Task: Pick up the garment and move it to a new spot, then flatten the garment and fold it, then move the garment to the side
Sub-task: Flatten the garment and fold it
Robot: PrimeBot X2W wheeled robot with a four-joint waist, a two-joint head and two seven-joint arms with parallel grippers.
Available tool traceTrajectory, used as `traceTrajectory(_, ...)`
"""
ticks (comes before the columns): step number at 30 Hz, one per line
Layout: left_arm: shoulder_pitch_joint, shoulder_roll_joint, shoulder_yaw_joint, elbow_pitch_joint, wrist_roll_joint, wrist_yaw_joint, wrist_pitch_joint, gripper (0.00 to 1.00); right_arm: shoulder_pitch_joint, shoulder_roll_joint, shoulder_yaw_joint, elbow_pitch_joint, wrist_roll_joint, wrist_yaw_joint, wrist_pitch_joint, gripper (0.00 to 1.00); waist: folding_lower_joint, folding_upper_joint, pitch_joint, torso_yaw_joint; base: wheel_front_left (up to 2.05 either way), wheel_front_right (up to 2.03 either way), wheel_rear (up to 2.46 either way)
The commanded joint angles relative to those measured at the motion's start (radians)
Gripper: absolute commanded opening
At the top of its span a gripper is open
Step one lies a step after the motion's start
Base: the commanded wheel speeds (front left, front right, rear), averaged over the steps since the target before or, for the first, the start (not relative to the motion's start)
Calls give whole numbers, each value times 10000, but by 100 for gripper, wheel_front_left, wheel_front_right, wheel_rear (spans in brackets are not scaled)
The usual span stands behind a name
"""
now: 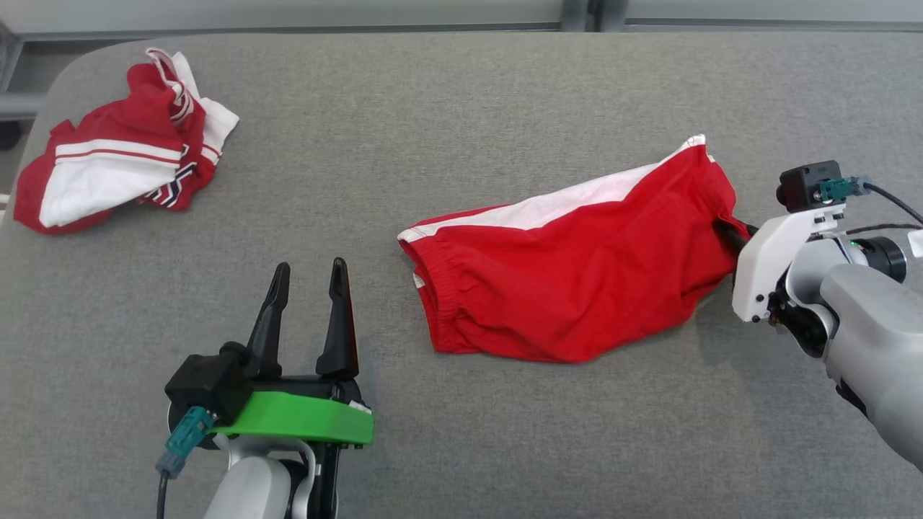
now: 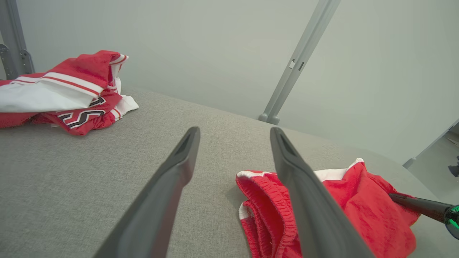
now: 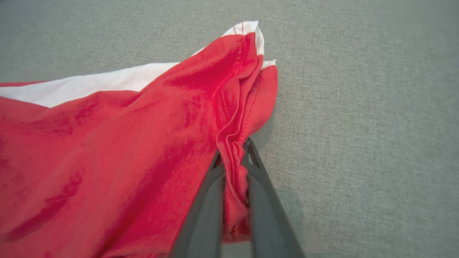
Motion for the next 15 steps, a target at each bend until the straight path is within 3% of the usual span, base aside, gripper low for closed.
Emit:
traceTrajectory(1, 174, 92, 40, -60, 122, -11, -5, 100, 360, -105, -76, -28, 126, -17, -270, 0, 0, 0, -282, -697, 0, 0, 0)
traceTrajectory(15, 76, 183, -192, -313, 154, 22, 102, 100, 1344, 330, -971, 498, 895, -17, -1705, 0, 0, 0, -206, -1211, 0, 0, 0)
